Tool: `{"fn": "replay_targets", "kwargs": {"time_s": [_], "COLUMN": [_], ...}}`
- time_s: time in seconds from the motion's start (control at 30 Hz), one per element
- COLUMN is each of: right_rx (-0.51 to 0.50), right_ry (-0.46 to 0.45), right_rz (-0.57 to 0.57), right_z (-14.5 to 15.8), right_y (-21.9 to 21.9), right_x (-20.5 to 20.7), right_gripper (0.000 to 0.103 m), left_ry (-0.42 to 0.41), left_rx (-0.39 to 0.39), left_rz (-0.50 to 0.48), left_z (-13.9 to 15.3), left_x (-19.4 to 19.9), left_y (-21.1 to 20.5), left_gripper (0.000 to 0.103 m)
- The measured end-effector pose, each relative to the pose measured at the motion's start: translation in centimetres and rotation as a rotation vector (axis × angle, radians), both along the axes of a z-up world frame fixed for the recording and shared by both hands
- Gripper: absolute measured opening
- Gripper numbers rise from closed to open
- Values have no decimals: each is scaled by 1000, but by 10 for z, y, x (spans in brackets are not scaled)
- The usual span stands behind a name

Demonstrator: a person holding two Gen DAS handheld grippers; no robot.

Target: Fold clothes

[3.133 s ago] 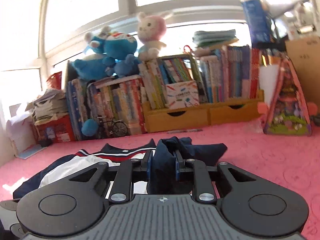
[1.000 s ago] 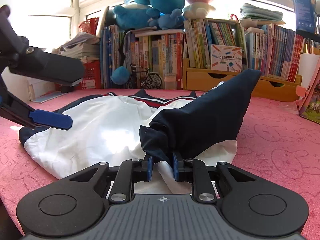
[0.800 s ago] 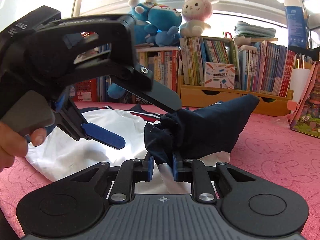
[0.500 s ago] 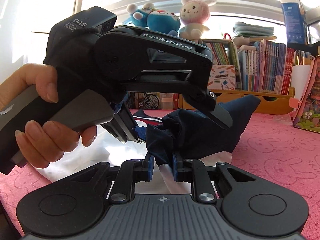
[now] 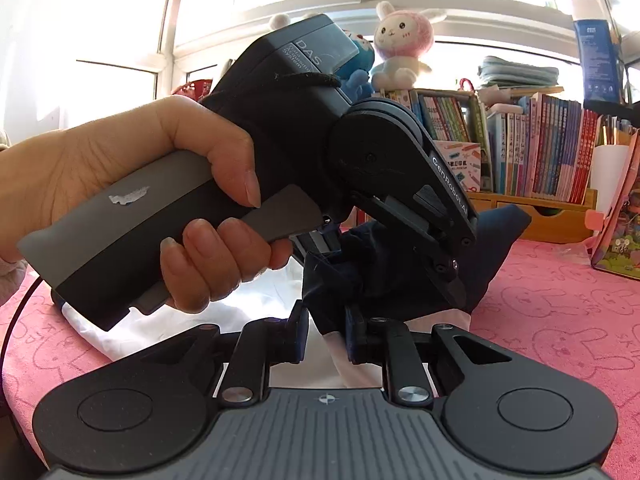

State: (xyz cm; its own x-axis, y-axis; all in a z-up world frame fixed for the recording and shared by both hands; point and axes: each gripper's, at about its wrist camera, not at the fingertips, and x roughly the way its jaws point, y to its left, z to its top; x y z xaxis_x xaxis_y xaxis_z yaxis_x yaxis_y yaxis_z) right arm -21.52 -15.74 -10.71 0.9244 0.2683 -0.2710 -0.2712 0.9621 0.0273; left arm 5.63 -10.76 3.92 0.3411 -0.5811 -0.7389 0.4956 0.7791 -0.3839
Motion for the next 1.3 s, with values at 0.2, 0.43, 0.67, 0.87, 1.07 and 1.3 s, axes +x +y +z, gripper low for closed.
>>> {"fn": "replay_targets", "kwargs": {"time_s": [0.2, 0.43, 0.67, 0.87, 1.07, 1.3], "right_rx": [18, 22, -46, -262, -603, -570], "right_ry": [-23, -7, -4, -56, -186, -152], "right_rz": [-14, -30, -14, 36, 57, 42], "right_z": [-9, 1, 23, 40, 25, 28], "right_y": [-4, 10, 14, 39, 87, 84], "right_x": [-12, -22, 27, 64, 54, 59], "right_gripper": [43, 60, 62, 72, 77, 78], "left_ry": [-108, -148, -56, -38, -231, -283], "left_rx": [-26, -145, -229, -286, -70, -46], "left_rz": [6, 214, 429, 527, 556, 710], "left_z": [19, 27, -1, -18, -2, 5], "left_x": [-16, -31, -45, -61, -77, -98], "left_y": [16, 102, 189, 231, 236, 271], "left_gripper": [9, 9, 9, 10, 17, 24]}}
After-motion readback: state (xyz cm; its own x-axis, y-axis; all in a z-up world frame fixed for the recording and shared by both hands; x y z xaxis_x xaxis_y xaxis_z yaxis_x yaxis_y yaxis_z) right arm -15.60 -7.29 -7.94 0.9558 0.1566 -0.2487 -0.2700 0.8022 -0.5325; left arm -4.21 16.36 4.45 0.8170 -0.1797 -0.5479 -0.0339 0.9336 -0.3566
